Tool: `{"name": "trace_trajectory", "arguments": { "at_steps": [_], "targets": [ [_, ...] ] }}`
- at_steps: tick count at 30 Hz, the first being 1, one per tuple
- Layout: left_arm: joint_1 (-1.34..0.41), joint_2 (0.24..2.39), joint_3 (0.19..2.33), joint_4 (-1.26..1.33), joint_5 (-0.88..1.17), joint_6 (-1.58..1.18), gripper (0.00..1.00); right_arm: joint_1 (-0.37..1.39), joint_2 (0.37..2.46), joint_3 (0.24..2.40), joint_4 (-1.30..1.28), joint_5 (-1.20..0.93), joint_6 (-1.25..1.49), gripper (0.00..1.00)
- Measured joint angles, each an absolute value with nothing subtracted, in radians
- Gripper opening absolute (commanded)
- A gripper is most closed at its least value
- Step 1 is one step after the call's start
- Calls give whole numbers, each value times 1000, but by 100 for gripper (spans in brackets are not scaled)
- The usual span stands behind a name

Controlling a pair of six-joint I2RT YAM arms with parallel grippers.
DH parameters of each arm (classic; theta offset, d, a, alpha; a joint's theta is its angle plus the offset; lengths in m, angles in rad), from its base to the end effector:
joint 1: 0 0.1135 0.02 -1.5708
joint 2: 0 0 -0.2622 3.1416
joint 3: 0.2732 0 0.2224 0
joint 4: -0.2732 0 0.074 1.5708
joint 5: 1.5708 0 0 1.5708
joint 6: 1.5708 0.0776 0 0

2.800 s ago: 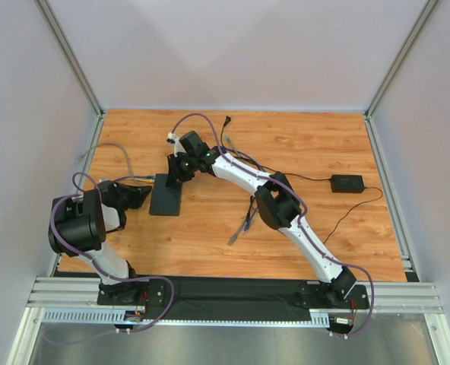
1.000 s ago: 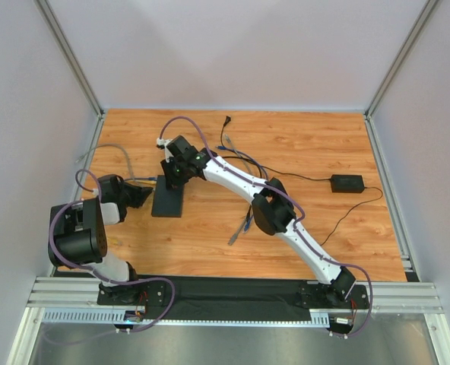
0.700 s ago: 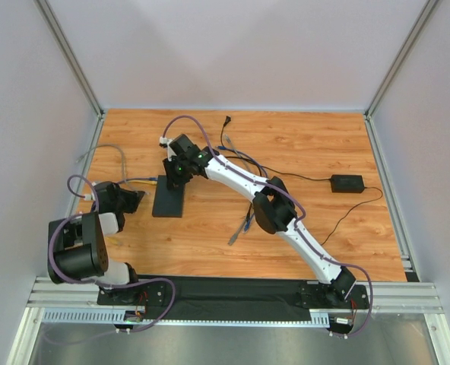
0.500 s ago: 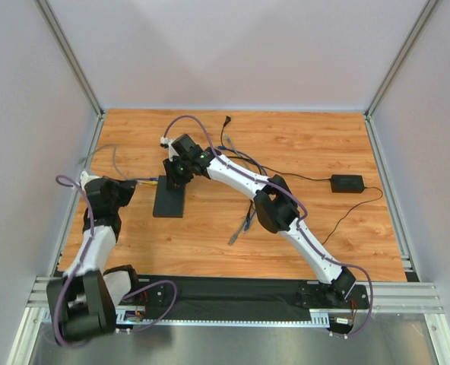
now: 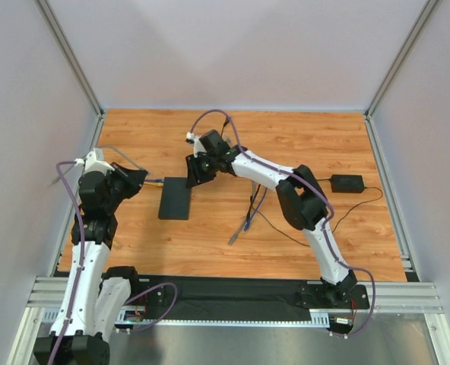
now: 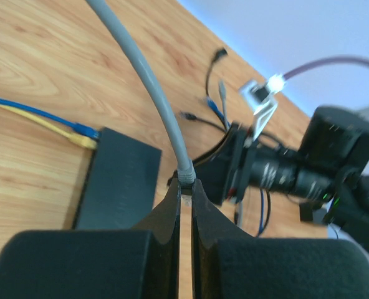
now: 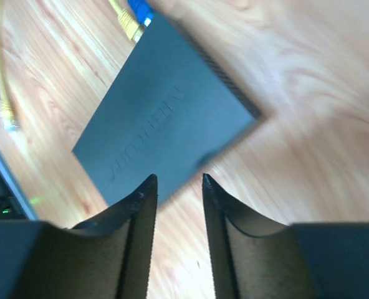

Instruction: Pull the plug from the switch port

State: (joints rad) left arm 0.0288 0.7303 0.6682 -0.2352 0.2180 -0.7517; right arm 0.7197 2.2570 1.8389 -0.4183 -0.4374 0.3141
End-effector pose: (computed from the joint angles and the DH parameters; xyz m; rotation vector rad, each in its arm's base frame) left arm 0.1857 -0.0114 0.2911 -0.5851 1.8297 -0.6967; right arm 0.3565 0.3562 0.1771 -0.7244 2.4448 0.9738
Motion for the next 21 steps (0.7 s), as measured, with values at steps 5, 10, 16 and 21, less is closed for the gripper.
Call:
{"name": "trace_trajectory", "arguments": {
  "at_steps": [5,10,16,21],
  "targets": [
    [-163,894,836,-307,243,-695,0,548,2004,1613,-263,-500,369,44],
    [-393,1055,1006,-334,233,-635,0,313,1803,1462,-193,-513,376,44],
    [-545,1215,1102,-337,216,-601,0,83,1733,1325,-159,-529,369,43],
    [-653,1365,1108,-309,195,-604,0,-38,1735,1236,-155,-561,386,43]
  ]
}}
